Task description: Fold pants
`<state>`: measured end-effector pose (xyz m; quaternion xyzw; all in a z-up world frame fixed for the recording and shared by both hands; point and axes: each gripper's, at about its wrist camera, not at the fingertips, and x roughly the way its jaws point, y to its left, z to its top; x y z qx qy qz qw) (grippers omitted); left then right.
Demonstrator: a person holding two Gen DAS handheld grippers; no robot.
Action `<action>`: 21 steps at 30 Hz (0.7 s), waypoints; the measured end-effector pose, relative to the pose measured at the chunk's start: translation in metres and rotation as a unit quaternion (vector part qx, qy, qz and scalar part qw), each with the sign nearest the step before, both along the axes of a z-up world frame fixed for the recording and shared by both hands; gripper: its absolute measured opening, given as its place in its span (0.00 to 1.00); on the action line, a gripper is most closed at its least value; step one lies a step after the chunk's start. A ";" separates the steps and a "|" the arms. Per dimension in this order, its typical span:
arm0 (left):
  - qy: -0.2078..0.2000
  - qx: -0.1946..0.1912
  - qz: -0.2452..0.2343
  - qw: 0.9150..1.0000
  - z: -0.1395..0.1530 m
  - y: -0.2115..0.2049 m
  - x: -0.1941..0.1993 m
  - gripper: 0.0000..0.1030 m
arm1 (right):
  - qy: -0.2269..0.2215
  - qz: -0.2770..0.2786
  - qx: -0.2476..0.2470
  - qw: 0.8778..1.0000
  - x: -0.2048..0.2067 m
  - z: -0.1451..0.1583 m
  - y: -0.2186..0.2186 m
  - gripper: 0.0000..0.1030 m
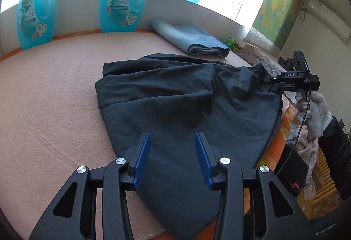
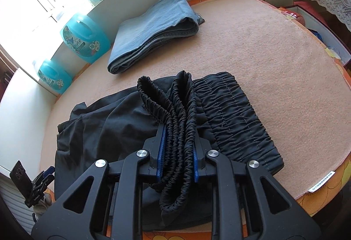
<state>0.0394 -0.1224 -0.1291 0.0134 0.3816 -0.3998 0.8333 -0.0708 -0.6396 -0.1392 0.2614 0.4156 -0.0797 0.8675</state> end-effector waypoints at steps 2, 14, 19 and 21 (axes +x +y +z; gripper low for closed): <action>0.001 0.001 -0.005 1.000 -0.001 -0.002 -0.001 0.40 | -0.002 -0.007 -0.003 1.000 -0.006 0.002 -0.003 0.27; -0.003 -0.009 0.002 1.000 0.004 0.007 0.002 0.40 | 0.023 -0.009 -0.086 0.996 -0.009 0.018 0.026 0.52; 0.000 -0.012 0.015 1.000 0.002 0.017 0.003 0.40 | 0.050 -0.025 -0.099 0.994 -0.006 0.004 0.028 0.22; 0.002 -0.012 0.016 1.000 0.000 0.020 0.001 0.40 | 0.053 -0.040 -0.096 0.993 -0.008 0.002 0.023 0.17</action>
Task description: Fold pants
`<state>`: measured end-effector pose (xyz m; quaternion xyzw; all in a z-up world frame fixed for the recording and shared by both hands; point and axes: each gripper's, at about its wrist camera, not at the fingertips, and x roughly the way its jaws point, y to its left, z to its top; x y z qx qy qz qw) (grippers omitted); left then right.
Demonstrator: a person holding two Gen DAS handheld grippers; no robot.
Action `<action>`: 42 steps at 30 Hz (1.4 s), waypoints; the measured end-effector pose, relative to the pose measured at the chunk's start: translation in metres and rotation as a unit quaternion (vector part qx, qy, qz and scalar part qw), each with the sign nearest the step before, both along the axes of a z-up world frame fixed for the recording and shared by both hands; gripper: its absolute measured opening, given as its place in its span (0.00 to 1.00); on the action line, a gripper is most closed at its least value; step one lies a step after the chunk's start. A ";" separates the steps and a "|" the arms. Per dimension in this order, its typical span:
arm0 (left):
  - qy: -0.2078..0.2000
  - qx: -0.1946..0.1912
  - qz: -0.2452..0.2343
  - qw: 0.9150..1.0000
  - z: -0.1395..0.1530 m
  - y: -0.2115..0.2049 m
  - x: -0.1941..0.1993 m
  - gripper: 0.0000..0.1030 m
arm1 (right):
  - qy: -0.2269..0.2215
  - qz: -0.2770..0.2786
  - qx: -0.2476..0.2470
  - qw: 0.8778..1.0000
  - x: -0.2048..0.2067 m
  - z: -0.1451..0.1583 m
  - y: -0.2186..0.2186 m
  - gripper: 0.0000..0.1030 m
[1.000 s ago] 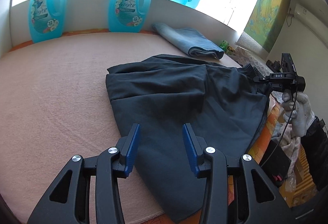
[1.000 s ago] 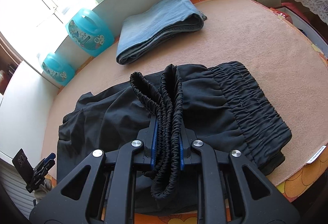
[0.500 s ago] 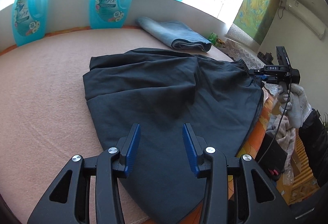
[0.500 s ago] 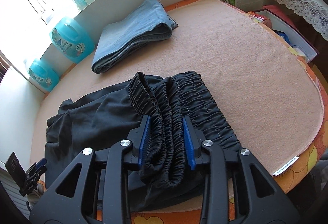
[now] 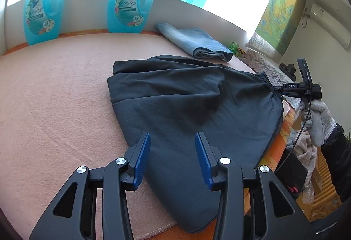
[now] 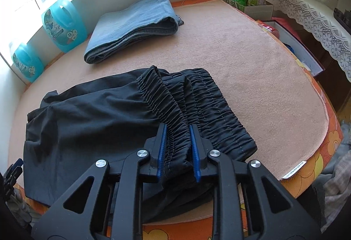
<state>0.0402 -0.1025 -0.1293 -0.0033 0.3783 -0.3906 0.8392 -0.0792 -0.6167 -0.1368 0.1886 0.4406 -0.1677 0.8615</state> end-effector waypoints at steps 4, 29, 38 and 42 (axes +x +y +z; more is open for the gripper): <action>0.007 -0.003 0.000 1.000 -0.004 0.005 -0.003 0.40 | 0.009 0.001 -0.036 0.999 0.001 0.009 0.009 0.16; 0.039 -0.043 0.018 0.998 -0.022 0.025 -0.019 0.40 | -0.024 0.437 -0.008 0.899 0.190 0.065 0.294 0.29; 0.035 -0.050 0.024 0.998 -0.023 0.026 -0.024 0.40 | 0.080 0.539 -0.001 0.839 0.237 0.010 0.381 0.29; 0.034 -0.051 0.023 0.998 -0.023 0.025 -0.026 0.40 | 0.114 0.544 -0.046 0.830 0.249 -0.008 0.397 0.29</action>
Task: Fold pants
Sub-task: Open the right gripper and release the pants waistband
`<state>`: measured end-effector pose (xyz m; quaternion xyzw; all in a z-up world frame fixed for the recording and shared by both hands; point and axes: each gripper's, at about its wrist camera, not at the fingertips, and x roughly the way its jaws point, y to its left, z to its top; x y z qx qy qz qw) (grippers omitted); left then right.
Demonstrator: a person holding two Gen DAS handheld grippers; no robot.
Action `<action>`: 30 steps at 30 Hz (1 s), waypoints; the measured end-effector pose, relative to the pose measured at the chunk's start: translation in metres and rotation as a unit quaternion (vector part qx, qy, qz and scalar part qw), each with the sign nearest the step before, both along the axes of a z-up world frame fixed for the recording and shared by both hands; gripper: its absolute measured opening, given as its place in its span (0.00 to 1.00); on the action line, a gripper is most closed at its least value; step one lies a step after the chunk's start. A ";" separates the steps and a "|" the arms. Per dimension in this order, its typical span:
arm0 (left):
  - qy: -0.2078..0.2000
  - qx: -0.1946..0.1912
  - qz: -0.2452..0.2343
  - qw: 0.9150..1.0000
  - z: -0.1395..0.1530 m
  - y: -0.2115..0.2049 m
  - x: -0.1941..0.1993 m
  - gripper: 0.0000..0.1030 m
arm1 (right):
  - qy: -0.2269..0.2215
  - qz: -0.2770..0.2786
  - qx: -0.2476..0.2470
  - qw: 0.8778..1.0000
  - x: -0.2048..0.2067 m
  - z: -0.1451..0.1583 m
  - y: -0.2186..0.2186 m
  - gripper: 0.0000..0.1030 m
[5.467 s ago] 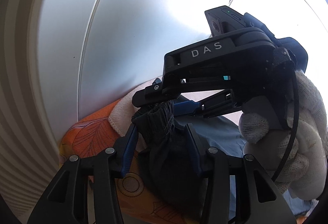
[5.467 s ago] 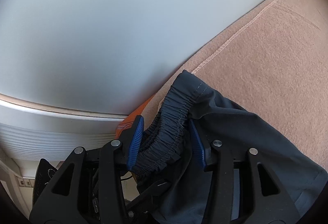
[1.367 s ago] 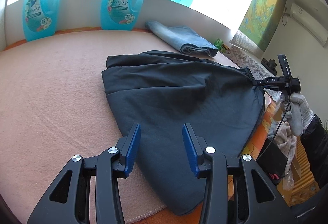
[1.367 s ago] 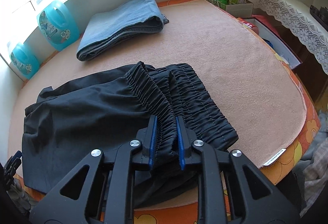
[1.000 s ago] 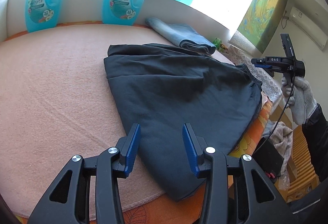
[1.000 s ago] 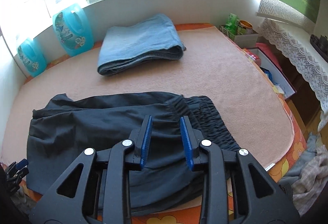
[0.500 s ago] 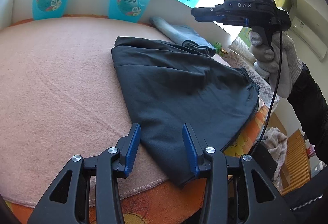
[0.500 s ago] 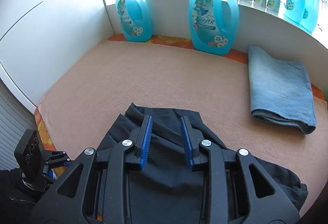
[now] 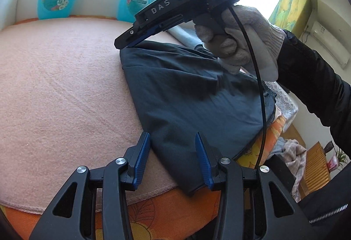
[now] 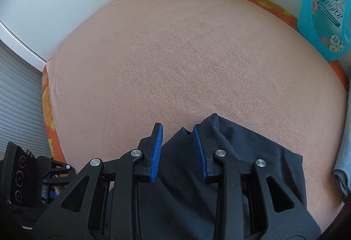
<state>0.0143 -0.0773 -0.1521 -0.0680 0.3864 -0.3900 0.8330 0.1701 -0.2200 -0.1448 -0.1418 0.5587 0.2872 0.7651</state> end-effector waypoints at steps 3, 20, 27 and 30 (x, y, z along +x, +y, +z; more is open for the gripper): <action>-0.003 0.002 -0.002 1.000 0.000 0.000 -0.002 0.40 | 0.009 -0.005 -0.015 1.000 0.006 -0.006 0.000 0.29; -0.011 -0.002 -0.018 1.000 0.000 -0.005 -0.006 0.40 | -0.050 0.020 0.007 0.999 -0.005 0.041 0.002 0.01; -0.010 -0.002 -0.019 1.000 0.001 -0.005 -0.005 0.40 | 0.000 0.045 -0.033 0.998 -0.004 0.011 0.011 0.33; -0.012 0.001 -0.019 1.000 0.001 -0.005 -0.006 0.40 | 0.004 0.043 -0.043 0.998 -0.001 0.002 0.008 0.33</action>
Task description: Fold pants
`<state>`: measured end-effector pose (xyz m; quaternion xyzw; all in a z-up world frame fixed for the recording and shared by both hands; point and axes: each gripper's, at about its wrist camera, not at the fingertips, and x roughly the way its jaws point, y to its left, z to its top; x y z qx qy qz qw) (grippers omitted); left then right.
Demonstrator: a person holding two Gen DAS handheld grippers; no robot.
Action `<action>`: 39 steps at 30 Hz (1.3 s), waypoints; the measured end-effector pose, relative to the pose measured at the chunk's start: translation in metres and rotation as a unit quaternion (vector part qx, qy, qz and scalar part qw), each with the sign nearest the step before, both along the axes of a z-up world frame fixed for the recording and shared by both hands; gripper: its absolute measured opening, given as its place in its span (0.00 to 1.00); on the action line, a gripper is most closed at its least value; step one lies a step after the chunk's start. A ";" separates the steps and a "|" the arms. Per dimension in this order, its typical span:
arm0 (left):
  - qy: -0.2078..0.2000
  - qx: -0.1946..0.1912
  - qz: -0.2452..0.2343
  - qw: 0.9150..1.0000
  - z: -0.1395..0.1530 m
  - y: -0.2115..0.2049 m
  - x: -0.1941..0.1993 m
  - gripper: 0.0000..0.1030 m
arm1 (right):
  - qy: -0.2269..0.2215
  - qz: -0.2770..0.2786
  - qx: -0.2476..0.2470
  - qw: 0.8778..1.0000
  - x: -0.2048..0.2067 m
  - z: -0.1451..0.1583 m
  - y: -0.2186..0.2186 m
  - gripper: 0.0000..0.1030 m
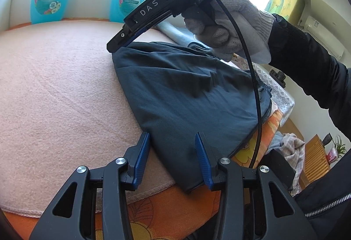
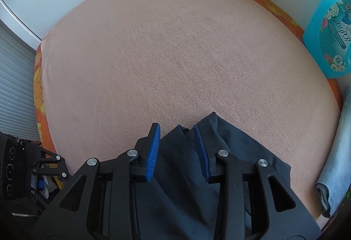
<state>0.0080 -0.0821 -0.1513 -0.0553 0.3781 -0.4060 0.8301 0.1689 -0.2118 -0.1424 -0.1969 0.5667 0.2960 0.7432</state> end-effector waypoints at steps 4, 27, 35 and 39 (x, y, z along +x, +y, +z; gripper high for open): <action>-0.001 0.003 0.000 1.000 0.000 -0.001 0.000 0.40 | 0.002 0.010 -0.008 1.000 -0.006 -0.007 0.005 0.09; -0.005 0.020 -0.029 0.999 -0.002 -0.014 -0.012 0.11 | -0.082 -0.064 -0.010 0.995 0.040 0.007 -0.011 0.01; -0.004 0.028 -0.005 1.000 0.008 0.001 -0.017 0.40 | -0.125 -0.141 0.062 0.980 0.014 0.059 -0.064 0.20; 0.008 0.006 0.024 1.000 0.018 0.019 -0.005 0.45 | -0.134 -0.161 0.099 0.973 -0.036 0.069 -0.087 0.23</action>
